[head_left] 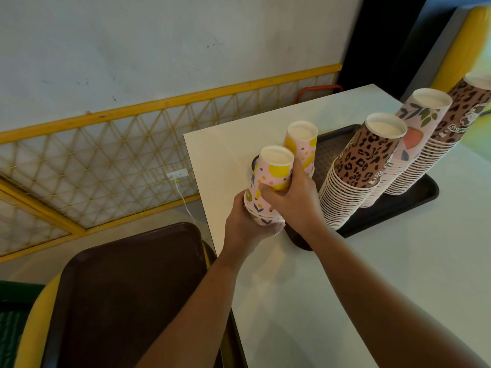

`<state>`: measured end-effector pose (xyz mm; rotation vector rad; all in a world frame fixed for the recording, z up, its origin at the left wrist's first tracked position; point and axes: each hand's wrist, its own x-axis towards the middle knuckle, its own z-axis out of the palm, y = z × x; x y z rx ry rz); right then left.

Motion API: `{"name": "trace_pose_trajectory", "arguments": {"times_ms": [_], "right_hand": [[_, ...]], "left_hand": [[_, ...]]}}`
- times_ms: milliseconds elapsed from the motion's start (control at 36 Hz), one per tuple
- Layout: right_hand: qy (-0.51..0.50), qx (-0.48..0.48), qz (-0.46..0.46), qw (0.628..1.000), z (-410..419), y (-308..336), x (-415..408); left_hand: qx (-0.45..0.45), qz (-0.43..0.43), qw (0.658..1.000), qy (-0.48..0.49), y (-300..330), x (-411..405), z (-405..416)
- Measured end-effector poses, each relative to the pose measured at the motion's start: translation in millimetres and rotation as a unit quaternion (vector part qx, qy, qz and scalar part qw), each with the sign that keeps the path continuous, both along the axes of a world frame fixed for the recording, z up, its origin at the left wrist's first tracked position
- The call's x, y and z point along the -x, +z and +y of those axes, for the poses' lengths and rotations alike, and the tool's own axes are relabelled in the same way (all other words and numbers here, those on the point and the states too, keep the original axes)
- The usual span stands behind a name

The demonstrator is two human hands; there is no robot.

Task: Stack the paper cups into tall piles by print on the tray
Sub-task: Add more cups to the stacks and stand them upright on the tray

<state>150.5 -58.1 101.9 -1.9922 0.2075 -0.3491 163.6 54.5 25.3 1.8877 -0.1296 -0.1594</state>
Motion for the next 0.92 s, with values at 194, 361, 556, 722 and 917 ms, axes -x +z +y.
{"name": "trace_pose_trajectory", "arguments": {"times_ms": [194, 361, 556, 722, 917], "right_hand": [[0.008, 0.001, -0.036, 0.999, -8.5, 26.2, -6.8], [-0.059, -0.055, -0.167, 0.983, -20.3, 74.2, -19.7], [-0.148, 0.012, -0.248, 0.957, -38.4, 88.1, -46.6], [-0.159, 0.028, -0.161, 0.974, -42.1, 49.3, -62.2], [-0.180, 0.036, -0.109, 0.977, -43.0, 29.8, -50.0]], "left_hand": [[0.000, -0.009, 1.000, 0.014, -3.3, 5.5, -0.3], [0.000, -0.015, 1.000, 0.022, -1.7, 4.0, 1.8], [-0.010, -0.013, 0.999, 0.037, -4.2, 5.9, 2.4], [-0.010, -0.016, 0.999, 0.044, -2.1, 5.0, 0.4], [0.004, -0.012, 0.998, 0.063, 0.0, 3.7, 2.2]]}}
